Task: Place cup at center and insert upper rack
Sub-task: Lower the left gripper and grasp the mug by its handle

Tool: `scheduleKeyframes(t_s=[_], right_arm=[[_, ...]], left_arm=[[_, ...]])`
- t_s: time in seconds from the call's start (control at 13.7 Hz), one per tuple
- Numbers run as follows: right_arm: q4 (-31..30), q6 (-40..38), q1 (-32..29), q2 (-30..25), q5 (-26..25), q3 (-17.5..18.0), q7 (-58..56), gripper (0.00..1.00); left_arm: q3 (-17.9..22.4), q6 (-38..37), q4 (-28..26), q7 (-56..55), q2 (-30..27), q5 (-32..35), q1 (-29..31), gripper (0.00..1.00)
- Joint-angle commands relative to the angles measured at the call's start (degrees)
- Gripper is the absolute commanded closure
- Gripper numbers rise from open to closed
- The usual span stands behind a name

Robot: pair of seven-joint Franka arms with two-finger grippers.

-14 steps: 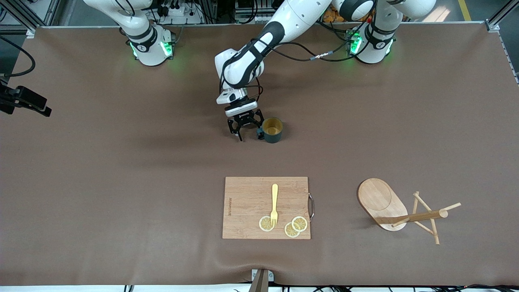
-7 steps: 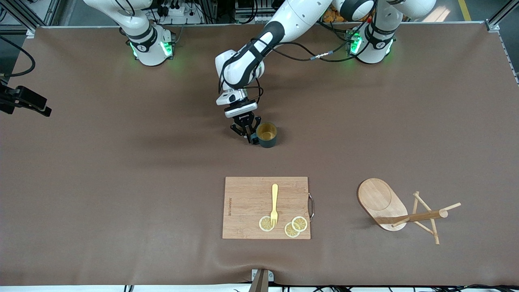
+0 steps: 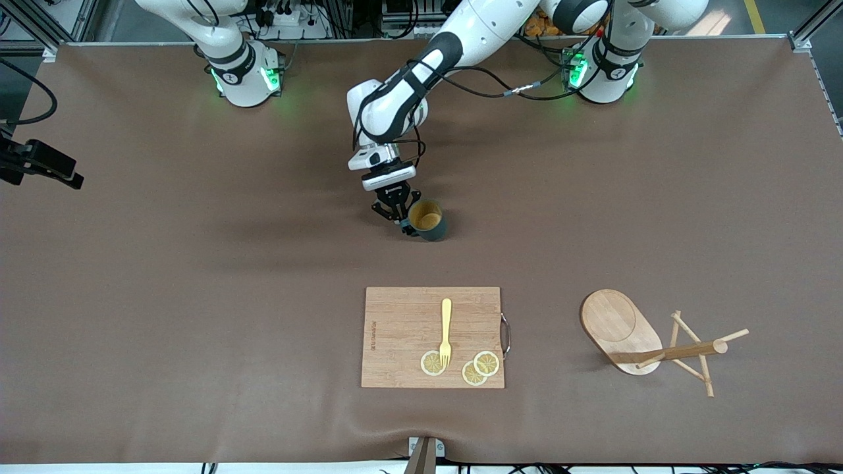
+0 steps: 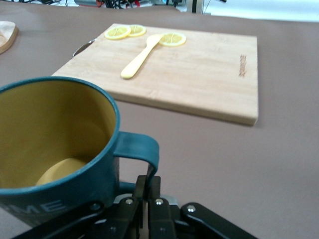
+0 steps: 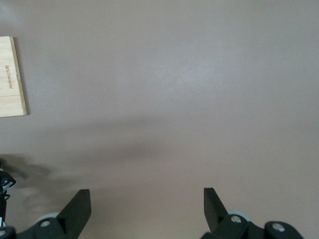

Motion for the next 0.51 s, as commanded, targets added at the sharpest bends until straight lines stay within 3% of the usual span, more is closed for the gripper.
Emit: scheduleKeyframes(t_s=[0.0, 0.44], right_arm=[[0.73, -0.58, -0.44, 0.35, 1.15, 0.10, -0.55, 0.00], [0.73, -0.58, -0.44, 0.26, 1.06, 0.10, -0.55, 0.00]], left_arm=[[0.25, -0.69, -0.57, -0.33, -4.33, -2.74, 0.92, 1.00], [0.07, -0.60, 1.27, 6.59, -11.10, -11.08, 6.01, 1.00]])
